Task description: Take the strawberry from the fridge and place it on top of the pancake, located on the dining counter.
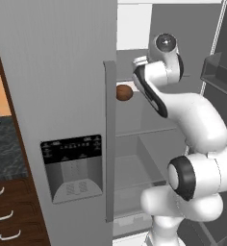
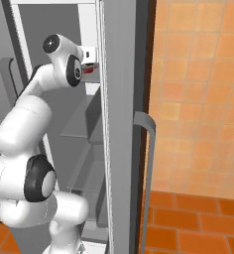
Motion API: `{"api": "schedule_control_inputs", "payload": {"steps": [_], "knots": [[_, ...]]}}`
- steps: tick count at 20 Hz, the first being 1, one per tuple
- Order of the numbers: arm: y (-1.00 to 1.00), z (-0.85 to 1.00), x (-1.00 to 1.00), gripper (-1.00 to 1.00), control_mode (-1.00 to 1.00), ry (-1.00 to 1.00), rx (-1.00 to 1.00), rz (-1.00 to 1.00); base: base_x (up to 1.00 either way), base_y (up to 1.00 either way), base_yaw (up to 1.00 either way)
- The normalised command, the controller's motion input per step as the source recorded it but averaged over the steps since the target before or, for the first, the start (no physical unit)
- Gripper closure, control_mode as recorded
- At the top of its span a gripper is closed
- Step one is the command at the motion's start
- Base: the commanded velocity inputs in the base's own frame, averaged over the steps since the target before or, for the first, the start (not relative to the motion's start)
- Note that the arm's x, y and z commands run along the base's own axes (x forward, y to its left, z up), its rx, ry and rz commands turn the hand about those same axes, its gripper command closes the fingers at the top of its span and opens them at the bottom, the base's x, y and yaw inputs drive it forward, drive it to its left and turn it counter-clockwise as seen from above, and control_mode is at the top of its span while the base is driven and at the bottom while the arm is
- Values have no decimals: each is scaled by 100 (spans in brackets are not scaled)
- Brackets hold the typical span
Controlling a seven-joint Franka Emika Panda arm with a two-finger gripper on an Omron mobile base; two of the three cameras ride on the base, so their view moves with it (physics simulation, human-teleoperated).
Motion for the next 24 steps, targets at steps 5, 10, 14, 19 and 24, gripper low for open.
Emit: {"api": "schedule_control_inputs", "payload": {"steps": [5, 10, 14, 19, 24], "knots": [[0, 15, -100, 100, -100, -5, 0, 0, 0, 0, 0], [7, 14, -100, 100, -100, 0, 0, 0, 0, 0, 0], [20, 4, -100, 100, -100, 0, 0, 0, 0, 0, 0], [20, 0, -99, 100, -100, 0, 0, 0, 0, 0, 0], [9, 0, -76, 100, -100, 0, 0, 0, 0, 0, 0]]}}
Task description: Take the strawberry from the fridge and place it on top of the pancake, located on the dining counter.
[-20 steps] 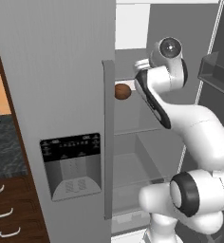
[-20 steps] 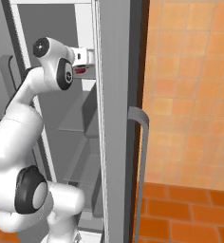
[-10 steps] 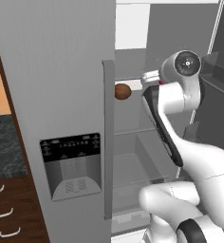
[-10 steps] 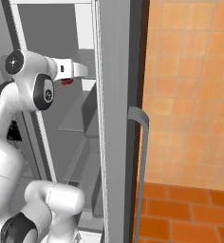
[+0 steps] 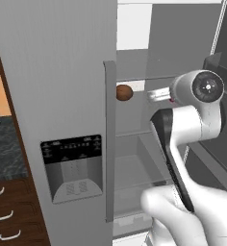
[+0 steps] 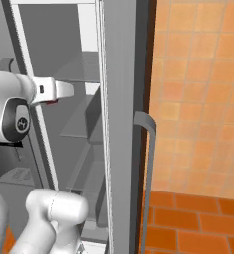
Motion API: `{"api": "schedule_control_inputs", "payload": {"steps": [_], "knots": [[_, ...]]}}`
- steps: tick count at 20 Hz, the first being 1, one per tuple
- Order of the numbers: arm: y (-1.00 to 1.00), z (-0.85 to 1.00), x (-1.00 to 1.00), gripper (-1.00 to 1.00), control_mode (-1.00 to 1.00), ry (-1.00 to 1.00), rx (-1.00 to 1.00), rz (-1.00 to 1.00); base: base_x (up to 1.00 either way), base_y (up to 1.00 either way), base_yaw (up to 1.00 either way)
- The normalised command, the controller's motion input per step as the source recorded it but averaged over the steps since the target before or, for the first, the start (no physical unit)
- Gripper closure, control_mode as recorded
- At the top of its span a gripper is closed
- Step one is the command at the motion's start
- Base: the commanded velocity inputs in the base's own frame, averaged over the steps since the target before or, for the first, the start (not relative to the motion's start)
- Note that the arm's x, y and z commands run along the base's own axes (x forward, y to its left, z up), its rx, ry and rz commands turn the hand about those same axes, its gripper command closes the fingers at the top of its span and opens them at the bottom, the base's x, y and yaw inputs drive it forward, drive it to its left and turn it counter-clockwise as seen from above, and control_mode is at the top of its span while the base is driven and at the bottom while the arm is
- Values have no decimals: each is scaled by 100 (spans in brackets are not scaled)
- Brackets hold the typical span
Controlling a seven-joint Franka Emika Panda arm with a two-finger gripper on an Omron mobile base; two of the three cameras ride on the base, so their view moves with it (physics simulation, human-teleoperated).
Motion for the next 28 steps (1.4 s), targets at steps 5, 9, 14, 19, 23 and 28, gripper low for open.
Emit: {"api": "schedule_control_inputs", "payload": {"steps": [5, 9, 14, 19, 23, 28], "knots": [[6, -8, -8, 100, -100, 4, -3, 1, 0, 0, 0], [5, -19, -23, 100, 100, 0, -3, 2, -49, 15, 9], [0, 0, 0, 100, 100, 0, 0, 0, -93, 32, 48], [0, 0, 0, 100, 100, 0, 0, 0, -56, 22, 72], [0, 0, 0, 100, 100, 0, 0, 0, -42, 24, 78], [0, 0, 0, 100, 100, 0, 0, 0, -23, 4, 85]]}}
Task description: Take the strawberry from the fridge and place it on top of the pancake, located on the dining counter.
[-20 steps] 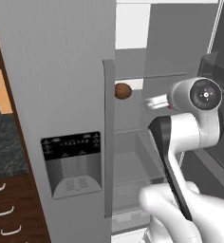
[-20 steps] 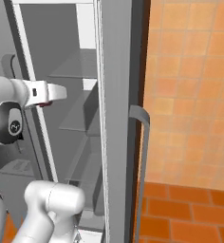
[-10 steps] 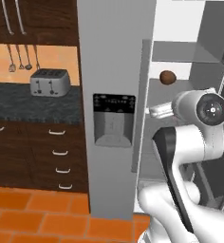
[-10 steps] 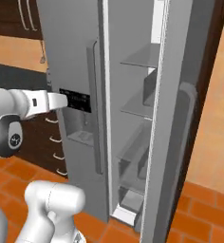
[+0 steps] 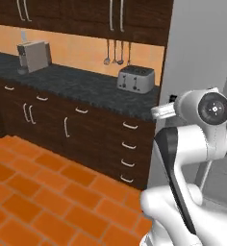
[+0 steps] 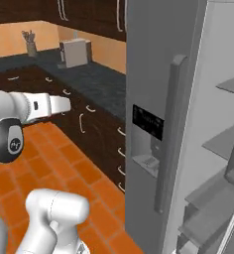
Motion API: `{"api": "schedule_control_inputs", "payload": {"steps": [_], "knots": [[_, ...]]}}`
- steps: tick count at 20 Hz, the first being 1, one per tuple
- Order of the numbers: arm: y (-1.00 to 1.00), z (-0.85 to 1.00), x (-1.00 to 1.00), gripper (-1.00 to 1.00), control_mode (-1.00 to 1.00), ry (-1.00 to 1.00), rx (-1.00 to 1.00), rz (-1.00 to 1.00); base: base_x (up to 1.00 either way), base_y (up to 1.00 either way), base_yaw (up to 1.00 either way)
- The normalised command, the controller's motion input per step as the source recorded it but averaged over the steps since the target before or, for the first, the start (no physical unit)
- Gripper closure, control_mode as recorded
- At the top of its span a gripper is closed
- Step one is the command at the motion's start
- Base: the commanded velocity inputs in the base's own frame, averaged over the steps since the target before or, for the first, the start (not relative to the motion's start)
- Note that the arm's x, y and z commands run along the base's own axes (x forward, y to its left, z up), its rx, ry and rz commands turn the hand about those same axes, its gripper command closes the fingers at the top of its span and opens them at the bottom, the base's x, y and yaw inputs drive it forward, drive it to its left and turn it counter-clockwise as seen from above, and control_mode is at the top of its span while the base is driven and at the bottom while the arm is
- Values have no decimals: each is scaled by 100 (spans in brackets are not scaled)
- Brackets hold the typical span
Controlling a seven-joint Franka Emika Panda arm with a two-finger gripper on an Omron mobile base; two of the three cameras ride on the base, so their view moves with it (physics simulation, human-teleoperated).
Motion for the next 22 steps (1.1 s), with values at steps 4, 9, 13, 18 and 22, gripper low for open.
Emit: {"api": "schedule_control_inputs", "payload": {"steps": [4, 9, 13, 18, 22], "knots": [[0, 0, 0, 100, 100, 0, 0, 0, 15, -23, 84], [0, 0, 0, 100, 100, 0, 0, 0, 0, -19, 86], [0, 0, 0, 100, 100, 0, 0, 0, -47, -5, 85], [0, 0, 0, 100, 100, 0, 0, 0, -96, 7, 53], [0, 0, 0, 100, 100, 0, 0, 0, -100, 2, 14]]}}
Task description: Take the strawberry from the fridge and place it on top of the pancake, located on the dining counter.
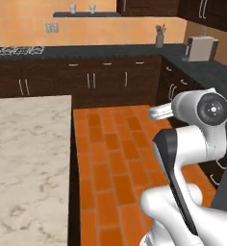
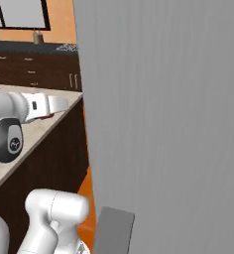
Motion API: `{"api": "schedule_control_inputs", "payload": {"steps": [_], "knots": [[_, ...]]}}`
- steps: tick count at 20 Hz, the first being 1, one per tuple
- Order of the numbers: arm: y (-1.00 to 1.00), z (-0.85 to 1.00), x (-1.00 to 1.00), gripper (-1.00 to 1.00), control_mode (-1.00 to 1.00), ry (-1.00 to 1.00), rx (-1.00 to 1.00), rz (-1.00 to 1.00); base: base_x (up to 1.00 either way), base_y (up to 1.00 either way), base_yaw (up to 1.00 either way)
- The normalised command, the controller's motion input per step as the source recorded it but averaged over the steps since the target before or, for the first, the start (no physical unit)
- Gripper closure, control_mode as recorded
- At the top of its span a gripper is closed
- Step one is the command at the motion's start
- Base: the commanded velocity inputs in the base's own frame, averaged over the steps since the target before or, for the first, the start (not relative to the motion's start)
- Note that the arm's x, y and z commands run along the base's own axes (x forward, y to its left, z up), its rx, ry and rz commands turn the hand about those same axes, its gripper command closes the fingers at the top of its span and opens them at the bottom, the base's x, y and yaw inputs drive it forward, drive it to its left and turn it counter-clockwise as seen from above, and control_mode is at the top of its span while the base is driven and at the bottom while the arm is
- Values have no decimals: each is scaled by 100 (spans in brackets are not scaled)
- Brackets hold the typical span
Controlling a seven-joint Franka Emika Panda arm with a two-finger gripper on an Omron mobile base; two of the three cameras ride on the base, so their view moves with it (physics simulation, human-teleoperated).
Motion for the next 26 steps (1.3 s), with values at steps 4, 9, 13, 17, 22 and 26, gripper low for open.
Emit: {"api": "schedule_control_inputs", "payload": {"steps": [4, 9, 13, 17, 22, 26], "knots": [[0, 0, 0, 100, 100, 0, 0, 0, -100, 38, 8], [0, 0, 0, 100, 100, 0, 0, 0, -100, 100, 7], [0, 0, 0, 100, 100, 0, 0, 0, -98, 100, 9], [0, 0, 0, 100, 100, 0, 0, 0, -59, 100, 5], [0, 0, 0, 100, 100, 0, 0, 0, -3, 100, 0], [0, 0, 0, 100, 100, 0, 0, 0, 21, 100, -1]]}}
